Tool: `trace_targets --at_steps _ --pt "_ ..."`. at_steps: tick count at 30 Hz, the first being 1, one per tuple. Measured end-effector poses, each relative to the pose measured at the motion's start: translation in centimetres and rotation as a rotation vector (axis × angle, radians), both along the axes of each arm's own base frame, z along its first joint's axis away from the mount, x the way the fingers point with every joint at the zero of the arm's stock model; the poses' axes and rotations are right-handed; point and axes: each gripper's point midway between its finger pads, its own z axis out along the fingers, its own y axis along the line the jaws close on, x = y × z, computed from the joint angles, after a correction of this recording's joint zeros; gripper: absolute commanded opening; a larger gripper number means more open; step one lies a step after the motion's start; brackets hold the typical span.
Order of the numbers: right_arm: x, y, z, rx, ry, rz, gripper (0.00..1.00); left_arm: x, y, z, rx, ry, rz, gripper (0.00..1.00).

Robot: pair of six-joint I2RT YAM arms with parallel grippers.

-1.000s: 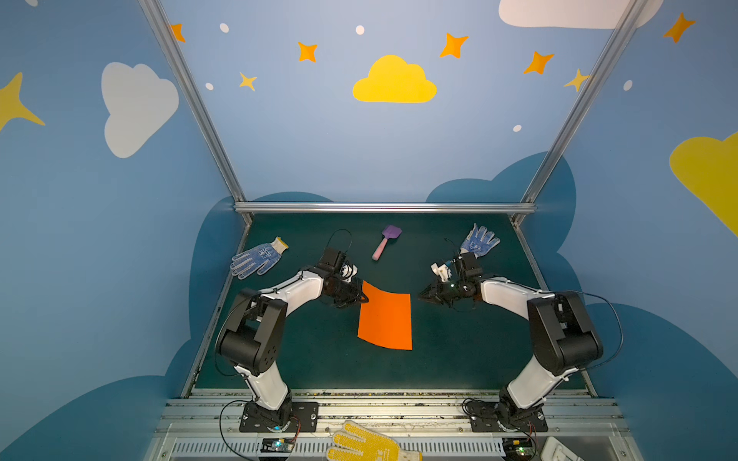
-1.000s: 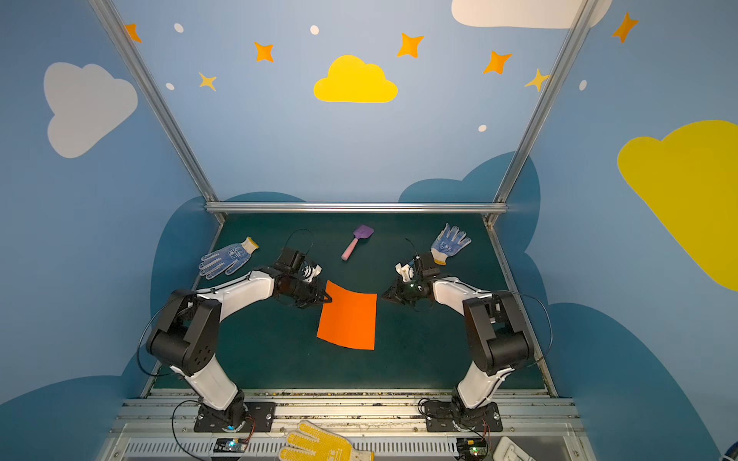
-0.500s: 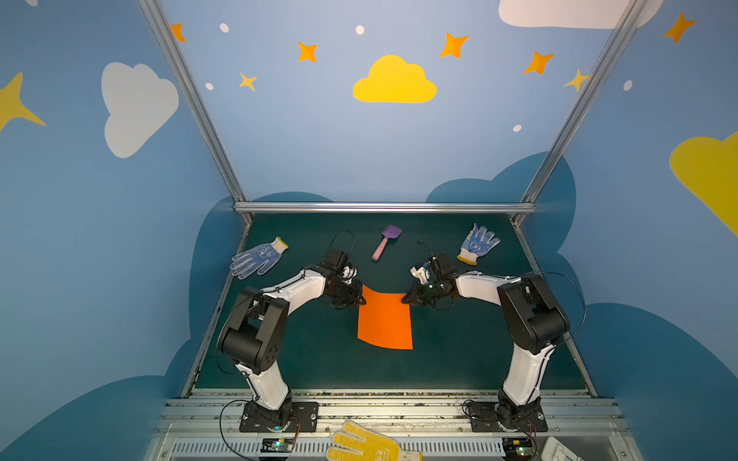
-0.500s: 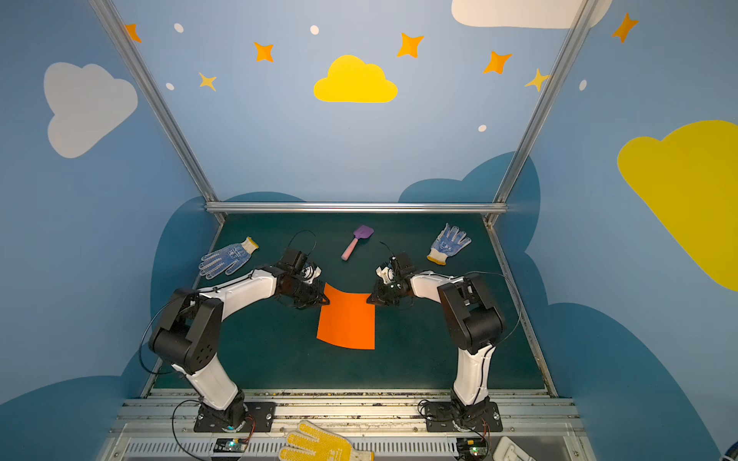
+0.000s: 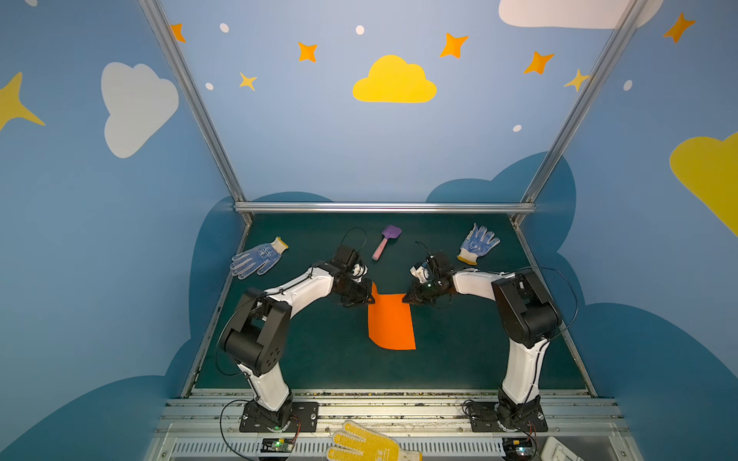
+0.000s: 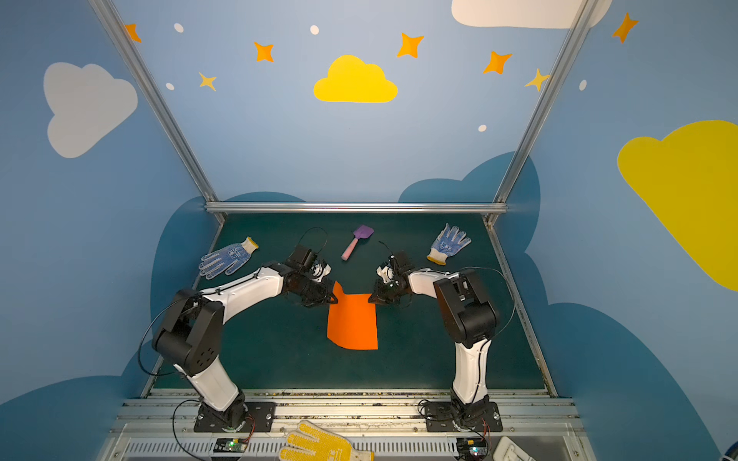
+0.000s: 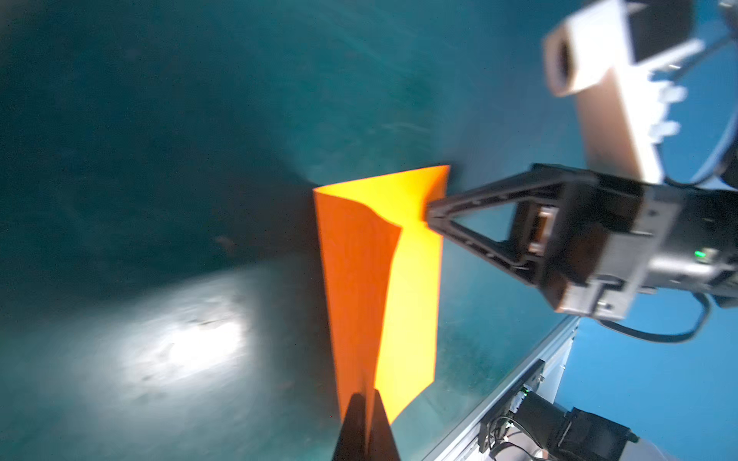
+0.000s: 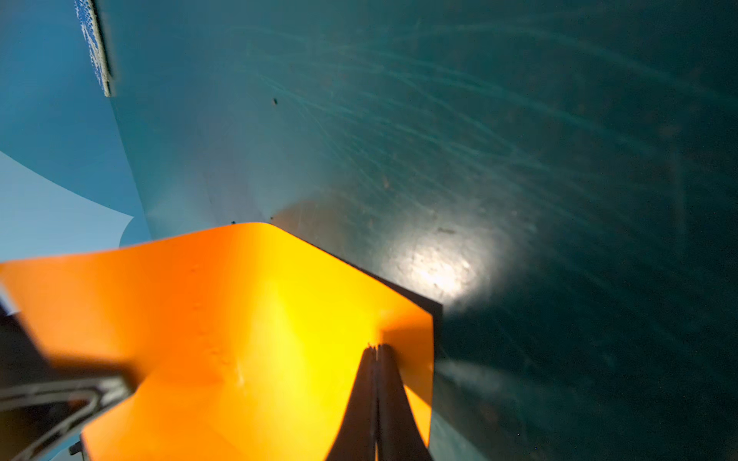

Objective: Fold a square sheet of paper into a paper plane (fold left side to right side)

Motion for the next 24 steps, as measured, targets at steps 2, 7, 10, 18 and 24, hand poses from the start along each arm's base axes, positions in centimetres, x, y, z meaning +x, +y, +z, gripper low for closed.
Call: trace_targets --at_steps 2,7,10,18,24 --pt "0.0 0.0 0.0 0.0 0.0 0.0 0.0 0.1 -1.3 0.0 -0.003 0.003 -0.016 0.05" --pt "0.0 0.0 0.0 0.002 0.001 0.001 0.0 -0.2 -4.2 -2.2 0.029 0.05 -0.05 0.06" --pt "0.0 0.0 0.0 0.004 0.0 0.001 0.0 -0.4 -5.3 -3.6 0.052 0.076 -0.059 0.06" --pt "-0.1 0.4 0.1 0.03 -0.002 0.01 0.0 0.1 -6.6 -5.6 0.082 0.103 -0.039 0.07" --pt "-0.2 -0.1 0.8 0.036 0.004 -0.007 0.0 0.1 -6.9 -6.3 0.095 0.109 -0.04 0.23"
